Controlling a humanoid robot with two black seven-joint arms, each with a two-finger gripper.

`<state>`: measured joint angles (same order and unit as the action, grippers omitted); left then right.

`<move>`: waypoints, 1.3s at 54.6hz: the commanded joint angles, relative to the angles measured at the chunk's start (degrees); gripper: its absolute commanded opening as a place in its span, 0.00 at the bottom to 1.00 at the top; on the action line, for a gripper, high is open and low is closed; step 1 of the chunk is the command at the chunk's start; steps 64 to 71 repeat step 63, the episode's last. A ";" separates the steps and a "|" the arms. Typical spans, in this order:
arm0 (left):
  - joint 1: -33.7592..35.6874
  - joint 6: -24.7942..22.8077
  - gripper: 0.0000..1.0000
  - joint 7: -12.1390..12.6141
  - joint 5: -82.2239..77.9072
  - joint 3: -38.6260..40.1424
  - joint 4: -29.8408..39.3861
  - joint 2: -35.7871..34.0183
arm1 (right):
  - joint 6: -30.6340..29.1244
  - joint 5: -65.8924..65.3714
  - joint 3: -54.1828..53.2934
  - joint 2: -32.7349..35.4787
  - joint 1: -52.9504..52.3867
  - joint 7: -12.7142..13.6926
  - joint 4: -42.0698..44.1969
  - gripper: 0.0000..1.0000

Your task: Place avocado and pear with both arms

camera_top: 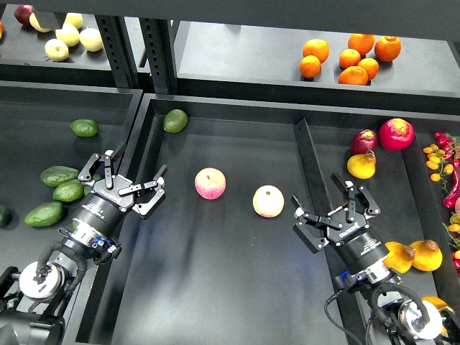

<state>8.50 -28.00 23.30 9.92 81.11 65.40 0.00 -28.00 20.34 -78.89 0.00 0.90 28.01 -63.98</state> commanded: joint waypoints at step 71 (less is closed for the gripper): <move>-0.50 0.00 0.99 -3.18 -0.70 -12.29 2.01 0.00 | 0.49 -1.36 4.01 0.00 1.73 -0.01 -7.91 1.00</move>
